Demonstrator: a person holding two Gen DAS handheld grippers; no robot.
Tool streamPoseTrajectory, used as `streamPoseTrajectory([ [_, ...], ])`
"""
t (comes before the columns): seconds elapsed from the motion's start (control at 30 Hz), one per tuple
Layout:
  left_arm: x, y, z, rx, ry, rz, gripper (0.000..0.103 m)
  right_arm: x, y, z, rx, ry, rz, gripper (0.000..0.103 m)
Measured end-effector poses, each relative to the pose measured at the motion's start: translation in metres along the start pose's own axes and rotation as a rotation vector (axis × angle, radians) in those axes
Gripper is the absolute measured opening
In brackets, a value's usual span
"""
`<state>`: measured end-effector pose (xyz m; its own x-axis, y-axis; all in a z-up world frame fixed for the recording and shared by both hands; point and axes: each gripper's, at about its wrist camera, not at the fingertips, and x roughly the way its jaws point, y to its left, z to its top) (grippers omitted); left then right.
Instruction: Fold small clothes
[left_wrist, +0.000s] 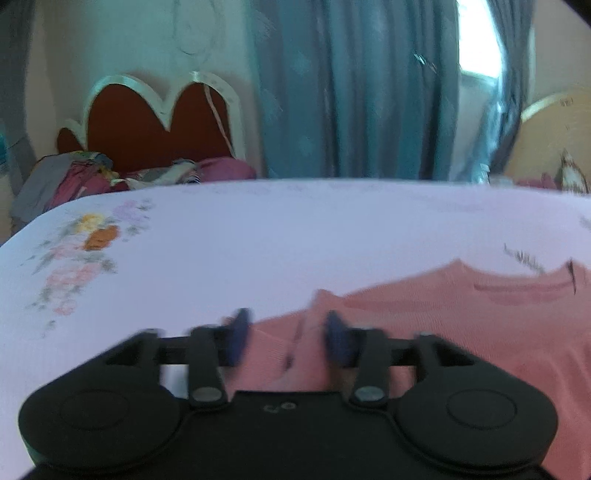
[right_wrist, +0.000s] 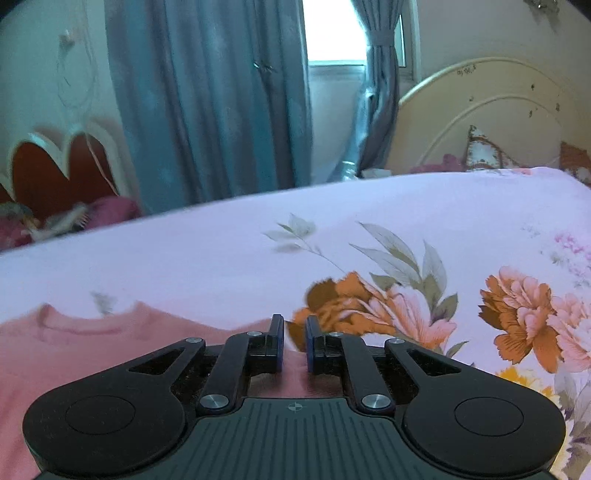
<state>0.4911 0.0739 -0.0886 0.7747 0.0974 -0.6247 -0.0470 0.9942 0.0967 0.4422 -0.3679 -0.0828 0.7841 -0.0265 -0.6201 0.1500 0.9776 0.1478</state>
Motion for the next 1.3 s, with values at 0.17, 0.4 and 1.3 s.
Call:
streamPoseTrajectory([
  [0.17, -0.035, 0.016, -0.005, -0.040, -0.038, -0.016, 0.060, -0.021, 0.022, -0.011, -0.051, 0.009, 0.066, 0.034],
  [0.4, -0.068, -0.025, -0.030, 0.127, -0.058, -0.136, 0.054, -0.031, 0.080, -0.038, -0.126, 0.075, 0.186, 0.034],
  [1.3, -0.054, -0.023, -0.057, 0.082, 0.121, -0.065, 0.054, -0.064, 0.058, -0.092, -0.149, 0.142, 0.004, 0.037],
])
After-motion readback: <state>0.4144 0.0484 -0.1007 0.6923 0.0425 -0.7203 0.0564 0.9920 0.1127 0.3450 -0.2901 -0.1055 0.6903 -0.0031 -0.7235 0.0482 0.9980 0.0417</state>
